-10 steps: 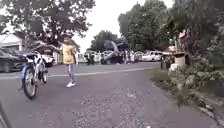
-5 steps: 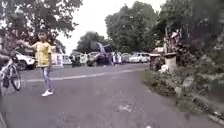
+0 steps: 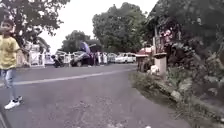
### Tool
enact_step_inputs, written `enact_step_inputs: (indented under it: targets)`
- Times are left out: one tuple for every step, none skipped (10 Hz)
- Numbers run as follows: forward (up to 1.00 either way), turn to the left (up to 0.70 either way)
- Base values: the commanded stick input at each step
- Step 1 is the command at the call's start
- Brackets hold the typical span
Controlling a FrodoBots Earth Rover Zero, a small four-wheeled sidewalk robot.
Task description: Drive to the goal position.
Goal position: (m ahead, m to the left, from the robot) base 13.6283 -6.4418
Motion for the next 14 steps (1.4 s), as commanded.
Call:
enact_step_inputs:
  targets:
    - [0.55, 0.00]
    - [0.00, 0.00]
    - [0.00, 0.00]
    - [0.00, 0.00]
    - [0.00, 0.00]
    - [0.00, 0.00]
    - [0.00, 0.00]
    - [0.00, 0.00]
    - [0.00, 0.00]
    - [0.00, 0.00]
    - [0.22, 0.00]
    - [0.26, 0.00]
    - [0.59, 0.00]
    - [0.97, 0.00]
